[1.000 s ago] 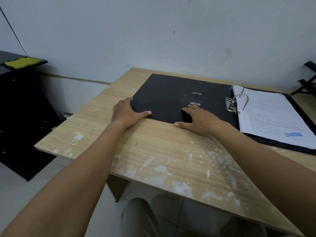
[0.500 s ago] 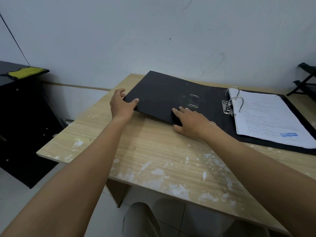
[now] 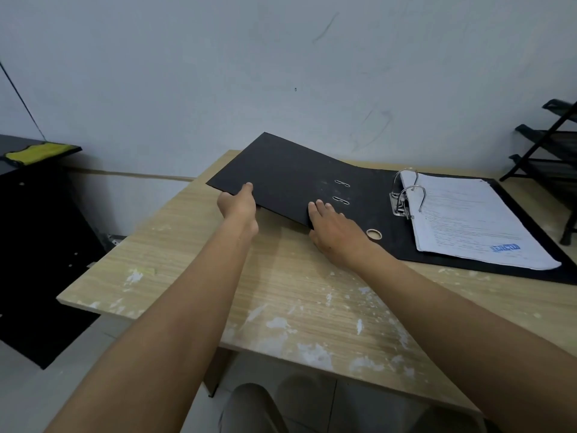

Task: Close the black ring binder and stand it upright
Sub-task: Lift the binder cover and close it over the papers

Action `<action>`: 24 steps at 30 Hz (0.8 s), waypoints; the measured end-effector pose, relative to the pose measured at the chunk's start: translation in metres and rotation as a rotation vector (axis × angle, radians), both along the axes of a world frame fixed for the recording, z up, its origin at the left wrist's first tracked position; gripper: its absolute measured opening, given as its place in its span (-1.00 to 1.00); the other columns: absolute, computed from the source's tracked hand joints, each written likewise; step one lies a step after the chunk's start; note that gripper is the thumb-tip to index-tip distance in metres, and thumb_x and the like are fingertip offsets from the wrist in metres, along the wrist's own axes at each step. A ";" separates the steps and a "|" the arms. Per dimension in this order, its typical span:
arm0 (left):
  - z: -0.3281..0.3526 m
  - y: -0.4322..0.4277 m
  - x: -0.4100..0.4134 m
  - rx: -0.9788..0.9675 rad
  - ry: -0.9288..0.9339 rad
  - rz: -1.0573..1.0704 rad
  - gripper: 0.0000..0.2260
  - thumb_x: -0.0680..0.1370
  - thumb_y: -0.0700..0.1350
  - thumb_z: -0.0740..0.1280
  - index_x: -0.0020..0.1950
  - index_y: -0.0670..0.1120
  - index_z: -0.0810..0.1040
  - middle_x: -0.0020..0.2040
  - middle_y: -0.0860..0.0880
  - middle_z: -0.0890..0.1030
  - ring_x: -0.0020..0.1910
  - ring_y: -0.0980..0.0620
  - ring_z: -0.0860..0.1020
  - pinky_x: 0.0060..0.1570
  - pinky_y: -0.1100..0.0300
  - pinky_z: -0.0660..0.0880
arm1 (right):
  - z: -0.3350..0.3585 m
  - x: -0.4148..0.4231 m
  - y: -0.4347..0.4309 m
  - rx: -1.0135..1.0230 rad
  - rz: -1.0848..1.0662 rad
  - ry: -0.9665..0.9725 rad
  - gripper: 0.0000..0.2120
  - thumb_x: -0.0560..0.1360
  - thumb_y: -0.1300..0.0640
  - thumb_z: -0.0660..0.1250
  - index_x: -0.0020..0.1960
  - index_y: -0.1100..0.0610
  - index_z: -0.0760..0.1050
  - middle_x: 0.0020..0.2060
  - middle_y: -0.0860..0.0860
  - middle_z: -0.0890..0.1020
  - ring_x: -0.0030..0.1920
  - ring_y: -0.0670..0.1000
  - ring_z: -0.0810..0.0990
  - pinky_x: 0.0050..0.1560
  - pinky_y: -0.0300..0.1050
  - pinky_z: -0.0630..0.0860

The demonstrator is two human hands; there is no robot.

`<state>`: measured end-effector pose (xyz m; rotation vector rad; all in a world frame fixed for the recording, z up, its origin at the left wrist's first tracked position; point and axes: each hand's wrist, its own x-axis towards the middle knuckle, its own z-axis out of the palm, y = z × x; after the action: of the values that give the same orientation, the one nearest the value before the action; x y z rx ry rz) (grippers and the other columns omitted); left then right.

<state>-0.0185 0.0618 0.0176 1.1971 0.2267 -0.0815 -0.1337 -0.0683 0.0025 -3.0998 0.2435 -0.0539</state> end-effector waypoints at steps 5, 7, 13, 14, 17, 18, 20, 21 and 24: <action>0.005 -0.010 -0.004 -0.044 0.013 -0.036 -0.59 0.55 -0.21 0.31 0.38 -0.18 0.36 0.29 -0.08 0.52 0.23 -0.10 0.53 0.26 -0.04 0.47 | -0.004 -0.002 -0.002 0.010 -0.036 -0.030 -0.45 0.66 0.17 0.06 0.58 0.20 -0.07 0.57 0.13 0.03 0.54 0.20 0.08 0.39 0.17 0.25; 0.008 -0.011 -0.005 -0.021 -0.011 -0.037 -0.61 0.54 -0.20 0.31 0.36 -0.19 0.37 0.27 -0.08 0.53 0.22 -0.10 0.53 0.26 -0.05 0.47 | -0.006 -0.001 -0.002 -0.002 -0.062 -0.046 -0.43 0.64 0.25 0.09 0.58 0.19 -0.07 0.57 0.13 0.04 0.53 0.23 0.11 0.34 0.18 0.30; 0.021 -0.014 -0.014 0.029 -0.066 -0.058 -0.72 0.56 -0.19 0.31 0.26 -0.17 0.43 0.19 -0.08 0.57 0.16 -0.10 0.56 0.22 -0.06 0.50 | -0.006 0.000 -0.002 0.038 -0.151 -0.046 -0.39 0.61 0.30 0.12 0.57 0.21 -0.08 0.55 0.21 0.06 0.49 0.30 0.16 0.27 0.19 0.36; 0.024 -0.015 -0.015 0.038 -0.082 -0.061 -0.75 0.56 -0.19 0.30 0.23 -0.17 0.45 0.18 -0.07 0.58 0.15 -0.09 0.57 0.22 -0.05 0.50 | -0.006 0.000 -0.001 0.047 -0.164 -0.050 -0.38 0.60 0.30 0.13 0.57 0.22 -0.08 0.55 0.22 0.07 0.49 0.30 0.17 0.25 0.17 0.37; 0.033 -0.021 -0.021 0.065 -0.144 -0.083 -0.81 0.57 -0.19 0.28 0.18 -0.15 0.48 0.12 -0.05 0.61 0.10 -0.07 0.59 0.19 -0.05 0.53 | -0.005 -0.001 -0.001 0.079 -0.193 -0.070 -0.35 0.58 0.34 0.14 0.57 0.24 -0.09 0.54 0.25 0.08 0.47 0.31 0.21 0.24 0.15 0.38; 0.037 -0.023 -0.023 0.071 -0.169 -0.094 -0.83 0.57 -0.19 0.27 0.15 -0.14 0.49 0.07 -0.03 0.61 0.07 -0.07 0.60 0.17 -0.05 0.54 | -0.004 -0.002 0.000 0.093 -0.204 -0.077 -0.34 0.56 0.36 0.15 0.56 0.24 -0.10 0.54 0.25 0.09 0.45 0.31 0.23 0.24 0.14 0.38; 0.044 -0.028 -0.027 0.084 -0.228 -0.105 -0.88 0.57 -0.20 0.25 0.09 -0.11 0.50 0.00 0.00 0.61 0.06 -0.08 0.61 0.15 -0.04 0.56 | -0.002 -0.003 0.000 0.128 -0.225 -0.089 -0.31 0.53 0.39 0.17 0.56 0.25 -0.10 0.53 0.25 0.10 0.42 0.32 0.28 0.23 0.14 0.38; 0.048 -0.031 -0.029 0.093 -0.262 -0.109 -0.89 0.57 -0.20 0.24 0.08 -0.10 0.50 0.00 0.00 0.61 0.08 -0.08 0.61 0.16 -0.03 0.55 | -0.001 -0.004 0.000 0.142 -0.236 -0.094 -0.30 0.53 0.39 0.17 0.56 0.26 -0.10 0.53 0.25 0.11 0.41 0.31 0.29 0.23 0.14 0.39; 0.059 -0.041 -0.036 0.136 -0.361 -0.130 -0.88 0.58 -0.21 0.21 0.07 -0.08 0.50 -0.06 0.04 0.61 -0.01 -0.02 0.60 0.15 0.06 0.54 | 0.002 -0.008 -0.002 0.170 -0.260 -0.110 -0.31 0.54 0.38 0.18 0.56 0.29 -0.10 0.54 0.25 0.11 0.41 0.29 0.30 0.23 0.12 0.37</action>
<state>-0.0542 0.0204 0.0764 1.3383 -0.1644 0.0382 -0.1418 -0.0703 0.0045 -2.8660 0.6103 -0.1986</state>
